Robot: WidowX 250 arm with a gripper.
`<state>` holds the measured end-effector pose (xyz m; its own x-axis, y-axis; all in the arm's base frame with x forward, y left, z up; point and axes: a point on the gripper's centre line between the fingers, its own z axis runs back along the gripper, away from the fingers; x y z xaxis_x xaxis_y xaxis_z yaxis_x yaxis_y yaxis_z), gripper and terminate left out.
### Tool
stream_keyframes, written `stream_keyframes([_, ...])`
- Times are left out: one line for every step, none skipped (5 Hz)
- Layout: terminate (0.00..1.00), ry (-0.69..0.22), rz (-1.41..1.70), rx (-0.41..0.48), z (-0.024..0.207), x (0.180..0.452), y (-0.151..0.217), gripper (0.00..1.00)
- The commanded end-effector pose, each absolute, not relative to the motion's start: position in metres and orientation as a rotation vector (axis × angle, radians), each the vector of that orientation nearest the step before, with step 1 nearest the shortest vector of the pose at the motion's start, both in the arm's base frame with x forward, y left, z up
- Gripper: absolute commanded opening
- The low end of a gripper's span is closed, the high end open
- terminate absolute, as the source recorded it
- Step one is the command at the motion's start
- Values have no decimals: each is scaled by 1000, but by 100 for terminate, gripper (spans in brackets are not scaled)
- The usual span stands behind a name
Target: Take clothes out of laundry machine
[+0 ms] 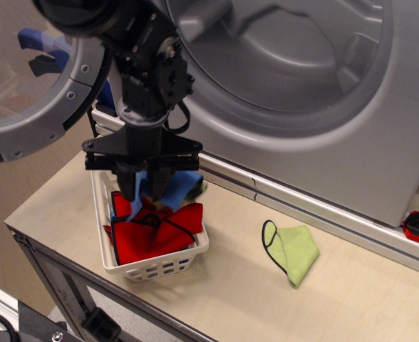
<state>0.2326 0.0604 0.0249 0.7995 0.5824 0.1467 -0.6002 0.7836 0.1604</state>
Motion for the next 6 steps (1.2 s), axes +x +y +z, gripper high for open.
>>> stream_keyframes([0, -188, 717, 273, 80, 237, 71, 100])
stream_keyframes([0, -145, 740, 254, 106, 238, 70, 100])
stream_keyframes([0, -105, 725, 199, 126, 241, 64, 100])
stream_keyframes([0, -109, 728, 174, 124, 241, 65, 100])
stream_keyframes([0, -106, 714, 206, 126, 241, 65, 100])
stream_keyframes([100, -106, 714, 206, 126, 241, 65, 100])
